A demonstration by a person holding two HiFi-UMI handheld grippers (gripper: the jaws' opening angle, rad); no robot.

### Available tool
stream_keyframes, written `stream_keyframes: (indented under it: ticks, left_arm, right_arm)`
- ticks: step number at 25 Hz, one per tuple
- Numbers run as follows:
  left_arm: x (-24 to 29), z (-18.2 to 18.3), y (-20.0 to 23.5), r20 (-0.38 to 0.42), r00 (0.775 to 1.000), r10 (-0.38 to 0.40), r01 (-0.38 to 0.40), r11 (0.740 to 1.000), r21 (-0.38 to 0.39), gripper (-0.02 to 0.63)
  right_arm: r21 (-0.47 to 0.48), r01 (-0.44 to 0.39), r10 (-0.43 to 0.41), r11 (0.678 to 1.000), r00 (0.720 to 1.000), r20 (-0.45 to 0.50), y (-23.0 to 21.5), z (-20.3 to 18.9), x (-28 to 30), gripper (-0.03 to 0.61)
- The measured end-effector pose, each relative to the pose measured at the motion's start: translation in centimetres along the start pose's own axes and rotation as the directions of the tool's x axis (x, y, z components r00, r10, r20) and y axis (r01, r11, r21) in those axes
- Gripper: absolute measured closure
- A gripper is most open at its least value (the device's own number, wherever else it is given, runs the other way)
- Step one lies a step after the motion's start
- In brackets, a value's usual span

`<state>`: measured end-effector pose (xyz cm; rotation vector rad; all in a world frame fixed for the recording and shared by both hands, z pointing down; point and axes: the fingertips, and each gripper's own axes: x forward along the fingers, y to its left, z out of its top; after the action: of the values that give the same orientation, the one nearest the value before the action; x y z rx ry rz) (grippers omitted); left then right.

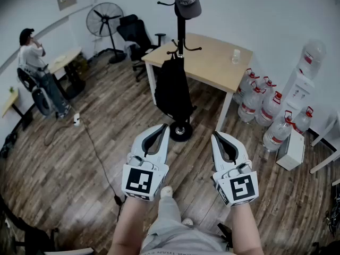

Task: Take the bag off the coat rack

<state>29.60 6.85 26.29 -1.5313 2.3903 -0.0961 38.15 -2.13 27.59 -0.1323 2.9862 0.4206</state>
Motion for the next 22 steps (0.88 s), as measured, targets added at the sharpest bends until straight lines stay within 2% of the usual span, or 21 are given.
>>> stream_keyframes:
  ticks: [3,7,12,22]
  left_arm:
    - [0.5,-0.9,1.1,-0.029,0.999,0.019,-0.019,1.000,-0.008,0.598]
    - [1.7,-1.4,2.3,-0.008,1.000,0.012,-0.012,1.000,-0.015,0.598]
    - [3.9,-3.3,4.6,-0.035,0.999,0.013,-0.014,0.999,-0.033,0.598]
    - [12.3,-6.7,12.8,-0.041,0.999,-0.006,0.003,0.998,-0.068,0.598]
  right_arm:
    - [-0.005,-0.010,0.010,1.000,1.000,-0.015,-0.1,-0.4,1.1,0.577]
    - [-0.011,0.006,-0.006,1.000,1.000,-0.010,-0.7,-0.8,2.7,0.577]
    - [-0.009,0.010,-0.010,1.000,1.000,-0.016,-1.5,-1.8,5.8,0.577]
    - [-0.023,-0.007,0.006,1.000,0.999,-0.047,-4.0,-3.9,17.3,0.576]
